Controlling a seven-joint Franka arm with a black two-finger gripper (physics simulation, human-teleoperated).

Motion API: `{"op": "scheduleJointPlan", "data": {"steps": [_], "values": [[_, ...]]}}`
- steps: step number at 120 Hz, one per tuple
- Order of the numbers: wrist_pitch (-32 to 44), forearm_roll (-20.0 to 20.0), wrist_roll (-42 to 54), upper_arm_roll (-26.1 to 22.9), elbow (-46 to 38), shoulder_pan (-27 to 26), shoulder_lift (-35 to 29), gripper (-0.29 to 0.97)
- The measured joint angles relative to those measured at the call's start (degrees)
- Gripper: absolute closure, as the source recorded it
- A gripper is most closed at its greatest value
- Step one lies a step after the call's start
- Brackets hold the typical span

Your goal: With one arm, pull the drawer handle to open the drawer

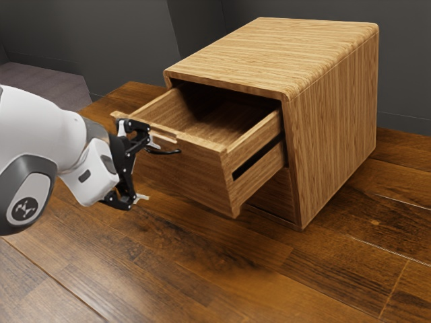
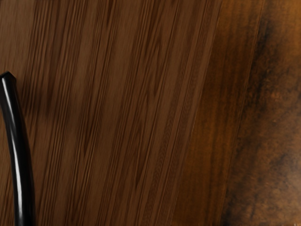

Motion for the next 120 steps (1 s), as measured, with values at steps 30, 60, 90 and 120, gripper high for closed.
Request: {"op": "scheduleJointPlan", "data": {"steps": [30, 60, 90, 120], "values": [[-0.20, -0.28, -0.24, 0.02, -2.43, 0.05, -3.05, 0.00], [-0.79, -0.56, -0.41, 0.02, -5.23, 0.01, -7.38, 0.01], [-1.79, -0.58, -0.54, 0.77, -7.96, -0.10, -11.17, -0.02], [-7.88, -5.33, -2.18, -1.51, 2.72, -0.72, -21.87, 0.05]]}}
